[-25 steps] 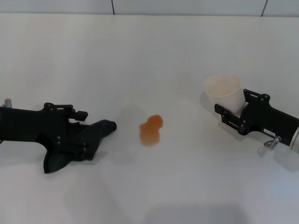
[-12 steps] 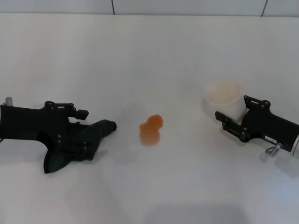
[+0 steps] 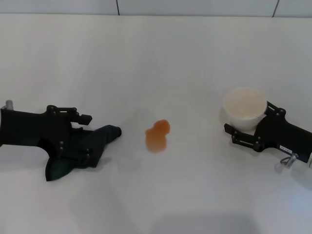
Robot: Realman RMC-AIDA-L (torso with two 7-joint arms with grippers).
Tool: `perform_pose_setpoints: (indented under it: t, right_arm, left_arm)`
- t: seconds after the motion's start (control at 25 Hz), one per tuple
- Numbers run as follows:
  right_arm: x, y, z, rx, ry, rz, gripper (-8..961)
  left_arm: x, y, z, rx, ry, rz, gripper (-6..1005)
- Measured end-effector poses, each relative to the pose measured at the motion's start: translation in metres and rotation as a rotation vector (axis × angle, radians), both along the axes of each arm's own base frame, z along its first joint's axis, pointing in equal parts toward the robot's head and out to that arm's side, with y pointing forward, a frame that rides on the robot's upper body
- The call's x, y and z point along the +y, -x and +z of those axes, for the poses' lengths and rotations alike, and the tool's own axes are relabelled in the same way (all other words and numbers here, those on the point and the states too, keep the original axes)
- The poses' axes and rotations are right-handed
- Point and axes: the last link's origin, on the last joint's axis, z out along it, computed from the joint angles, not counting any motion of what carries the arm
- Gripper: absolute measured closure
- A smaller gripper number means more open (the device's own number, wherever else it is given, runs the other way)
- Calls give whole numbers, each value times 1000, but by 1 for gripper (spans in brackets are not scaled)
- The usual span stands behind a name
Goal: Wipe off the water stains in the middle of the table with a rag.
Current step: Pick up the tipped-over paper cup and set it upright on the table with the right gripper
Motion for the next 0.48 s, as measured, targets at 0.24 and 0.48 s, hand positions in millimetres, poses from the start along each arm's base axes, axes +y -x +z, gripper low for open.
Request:
perform_pose_setpoints:
  t: [0.24, 0.48]
  right_arm:
    - [-5, -4, 3, 8, -8, -6, 85]
    - [-7, -7, 4, 10, -9, -17, 86]
  left_arm:
    - [-1, 0, -1, 1, 4, 0, 248]
    - [-2, 1, -1, 0, 4, 3, 250]
